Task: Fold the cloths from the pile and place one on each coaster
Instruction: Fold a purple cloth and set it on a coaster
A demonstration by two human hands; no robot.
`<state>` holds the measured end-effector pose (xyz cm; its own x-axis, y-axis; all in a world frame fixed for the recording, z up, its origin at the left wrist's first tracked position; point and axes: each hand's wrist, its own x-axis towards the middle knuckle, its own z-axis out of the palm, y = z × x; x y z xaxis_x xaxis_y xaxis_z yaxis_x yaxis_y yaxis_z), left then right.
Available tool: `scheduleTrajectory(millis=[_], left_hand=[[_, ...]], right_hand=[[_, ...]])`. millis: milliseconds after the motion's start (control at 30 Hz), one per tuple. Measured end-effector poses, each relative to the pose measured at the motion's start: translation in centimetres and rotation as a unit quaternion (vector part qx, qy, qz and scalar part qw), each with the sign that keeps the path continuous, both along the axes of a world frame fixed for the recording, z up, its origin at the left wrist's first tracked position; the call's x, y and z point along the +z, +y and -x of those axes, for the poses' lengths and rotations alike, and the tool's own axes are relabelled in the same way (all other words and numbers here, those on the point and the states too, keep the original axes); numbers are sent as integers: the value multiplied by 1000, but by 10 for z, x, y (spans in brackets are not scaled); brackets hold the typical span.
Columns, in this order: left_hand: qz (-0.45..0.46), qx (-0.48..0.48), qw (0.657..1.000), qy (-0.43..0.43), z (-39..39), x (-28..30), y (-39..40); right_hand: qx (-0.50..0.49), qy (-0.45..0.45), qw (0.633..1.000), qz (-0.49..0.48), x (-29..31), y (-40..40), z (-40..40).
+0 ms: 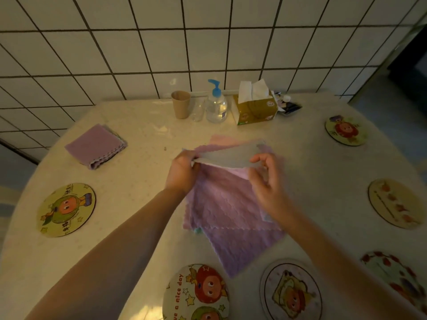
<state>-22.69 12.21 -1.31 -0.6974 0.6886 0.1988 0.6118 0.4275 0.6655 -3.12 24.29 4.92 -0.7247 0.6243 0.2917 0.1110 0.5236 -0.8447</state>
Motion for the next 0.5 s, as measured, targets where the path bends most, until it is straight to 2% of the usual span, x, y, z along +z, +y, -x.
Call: scheduleTrajectory(millis=[267, 367, 500], left_hand=[[-28, 60, 979, 191, 59, 72, -117], [-36, 99, 972, 210, 62, 91, -180], [21, 134, 969, 205, 40, 82, -274]], right_hand=[[65, -41, 994, -80, 35, -44, 37], [86, -29, 991, -96, 33, -76, 59], [131, -44, 988, -73, 15, -139, 73]])
